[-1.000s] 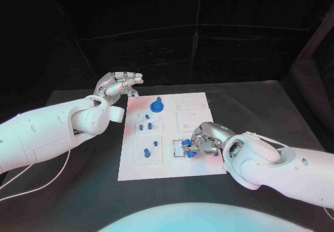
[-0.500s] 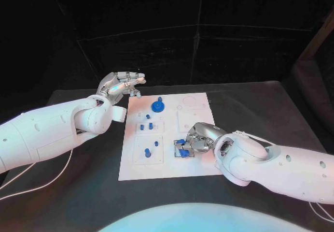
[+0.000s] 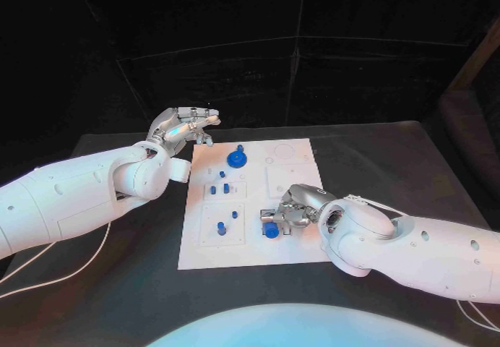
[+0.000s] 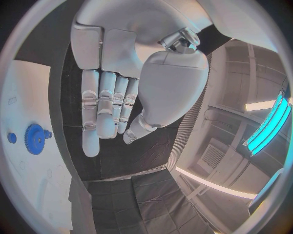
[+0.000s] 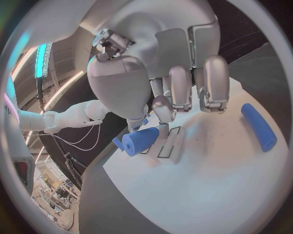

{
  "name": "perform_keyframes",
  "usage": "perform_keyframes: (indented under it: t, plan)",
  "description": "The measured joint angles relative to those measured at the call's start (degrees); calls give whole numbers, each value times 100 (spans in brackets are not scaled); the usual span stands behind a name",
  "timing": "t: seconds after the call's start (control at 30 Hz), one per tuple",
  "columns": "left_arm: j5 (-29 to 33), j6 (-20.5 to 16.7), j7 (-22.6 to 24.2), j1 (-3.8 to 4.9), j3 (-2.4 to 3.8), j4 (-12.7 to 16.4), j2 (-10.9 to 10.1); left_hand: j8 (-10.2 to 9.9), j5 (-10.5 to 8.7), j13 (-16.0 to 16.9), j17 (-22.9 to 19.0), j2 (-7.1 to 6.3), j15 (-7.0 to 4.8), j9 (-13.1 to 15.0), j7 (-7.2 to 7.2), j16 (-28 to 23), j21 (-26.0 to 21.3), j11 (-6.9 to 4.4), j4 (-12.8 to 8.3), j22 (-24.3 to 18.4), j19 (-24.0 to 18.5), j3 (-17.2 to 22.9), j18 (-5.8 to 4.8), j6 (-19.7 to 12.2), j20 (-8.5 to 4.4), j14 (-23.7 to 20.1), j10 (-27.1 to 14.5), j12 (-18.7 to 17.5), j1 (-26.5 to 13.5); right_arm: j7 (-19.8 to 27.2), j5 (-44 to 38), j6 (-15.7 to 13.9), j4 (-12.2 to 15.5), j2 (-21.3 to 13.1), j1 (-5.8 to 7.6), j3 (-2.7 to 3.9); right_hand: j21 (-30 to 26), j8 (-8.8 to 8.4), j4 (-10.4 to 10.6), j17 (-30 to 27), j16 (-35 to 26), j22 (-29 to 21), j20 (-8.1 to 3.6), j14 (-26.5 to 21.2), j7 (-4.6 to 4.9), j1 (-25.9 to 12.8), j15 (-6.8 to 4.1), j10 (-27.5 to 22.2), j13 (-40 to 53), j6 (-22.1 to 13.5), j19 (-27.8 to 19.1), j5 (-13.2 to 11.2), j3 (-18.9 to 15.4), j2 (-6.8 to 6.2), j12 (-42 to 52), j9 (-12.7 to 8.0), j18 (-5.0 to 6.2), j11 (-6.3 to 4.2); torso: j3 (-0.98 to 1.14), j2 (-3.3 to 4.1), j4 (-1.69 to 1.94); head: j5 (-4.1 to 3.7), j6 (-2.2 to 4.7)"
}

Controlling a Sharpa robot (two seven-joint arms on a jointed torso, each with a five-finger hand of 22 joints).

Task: Assemble the parts on the task board

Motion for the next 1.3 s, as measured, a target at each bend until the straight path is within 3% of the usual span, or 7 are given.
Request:
perform_keyframes:
  t: [0.13,0.3,0.37,0.53,0.9,1.3]
  plan:
    - [0,2,-2,0,0,-3,0,0,0,1,0,0,0,0,0,0,0,0,0,0,0,0,0,0,0,0,0,0,0,-52,-60,-7,4,-3,-1,-1,0,0,0,0,-22,0,0,0,0,-155,0,0,-10,0,0,-17,0,-63,-31,13,1,0,1,-2,-2,4,3]
    - [0,3,-4,0,0,-5,0,0,0,1,0,0,0,0,0,0,0,0,0,0,0,0,1,0,0,0,0,0,0,-76,-120,-12,71,-55,-1,-1,0,0,-9,0,-23,0,0,0,0,-165,0,-1,-4,0,0,2,9,-51,-52,33,0,0,4,-3,-2,8,0]
    - [0,4,-5,0,0,-6,0,0,0,1,0,0,0,0,0,0,0,0,0,0,0,0,0,0,0,0,0,0,0,-73,-139,-17,134,-93,-1,-1,0,18,-55,0,-23,0,0,0,0,-78,1,0,27,0,0,87,55,-7,-52,58,0,0,7,-3,-2,12,-2]
    - [0,7,-7,0,0,-8,-4,0,0,1,0,0,0,0,0,0,0,0,0,1,0,0,0,0,0,0,0,0,0,-9,-168,-47,305,-196,-1,0,0,51,-87,-1,-23,0,0,0,0,300,1,-1,104,0,0,181,127,-74,-52,102,1,0,9,-3,-6,19,-9]
    - [0,16,-14,-9,-1,-22,-7,18,0,0,-19,21,0,0,0,0,0,0,20,-4,0,-20,0,0,0,0,1,21,-21,260,-164,-222,602,-503,-2,1,0,66,-95,-1,-22,0,0,-19,0,488,-18,20,155,0,0,352,164,-67,-52,140,1,-20,8,-5,-9,20,-8]
    - [0,27,-26,-16,-2,-30,0,21,0,0,-25,27,0,0,0,0,0,0,23,-6,0,-23,0,0,0,0,1,21,-27,407,-53,-49,587,-595,-1,2,0,66,-349,-2,-22,0,0,-19,23,1142,-18,20,177,-58,0,530,286,-28,-98,191,0,-20,2,-7,4,7,-8]
